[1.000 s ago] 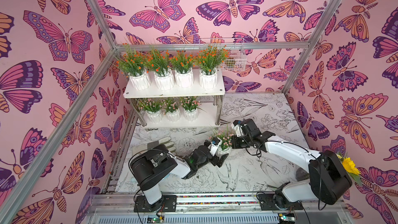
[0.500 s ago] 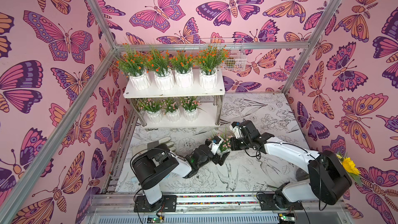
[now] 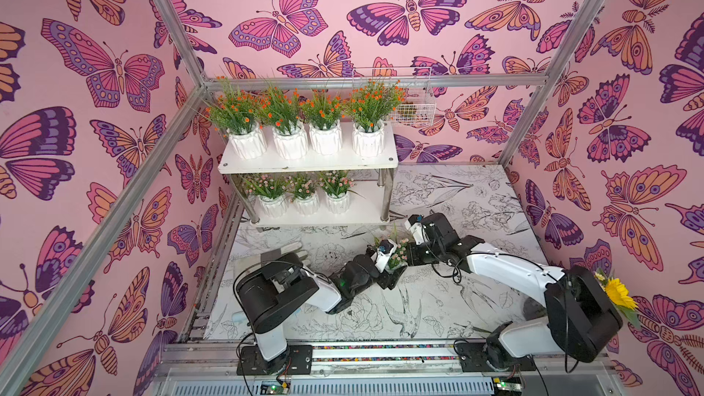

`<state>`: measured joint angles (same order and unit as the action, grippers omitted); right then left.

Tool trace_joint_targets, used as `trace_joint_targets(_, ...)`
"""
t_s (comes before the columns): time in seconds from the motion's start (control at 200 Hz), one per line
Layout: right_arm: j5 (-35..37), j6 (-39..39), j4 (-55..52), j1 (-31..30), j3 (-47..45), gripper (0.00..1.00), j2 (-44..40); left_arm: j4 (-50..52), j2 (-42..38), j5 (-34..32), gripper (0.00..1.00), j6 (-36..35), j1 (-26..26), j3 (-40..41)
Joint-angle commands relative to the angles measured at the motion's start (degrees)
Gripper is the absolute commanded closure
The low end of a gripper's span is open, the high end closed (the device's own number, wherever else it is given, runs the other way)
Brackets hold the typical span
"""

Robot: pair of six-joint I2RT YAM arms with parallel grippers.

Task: Place the baby's breath potted plants on the rack by color
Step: Pick up the baby's breath potted plant from the center of the board.

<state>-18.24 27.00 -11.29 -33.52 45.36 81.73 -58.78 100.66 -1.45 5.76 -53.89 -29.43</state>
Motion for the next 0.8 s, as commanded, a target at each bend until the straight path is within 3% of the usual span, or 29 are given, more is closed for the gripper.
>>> trace_joint_targets(0.0,-0.38,-0.01,-0.11,-0.45,-1.07,0.97,-0.93,1.22,1.08,-0.88,0.21,0.91,0.08,0.12)
trace_joint_targets(0.26,3.76,-0.65,-3.79,-0.33,-0.38,0.76,-5.04,1.65,0.38,-2.34,0.28,0.83,0.06,0.43)
trace_joint_targets(0.396,6.95,-1.07,-6.55,0.08,0.07,0.58,-8.65,1.74,0.01,-3.02,0.29,0.66,0.1,0.76)
trace_joint_targets(0.796,12.53,-0.15,-9.43,5.44,-2.75,0.51,-17.47,7.76,-5.03,-7.78,0.3,0.08,0.06,-0.47)
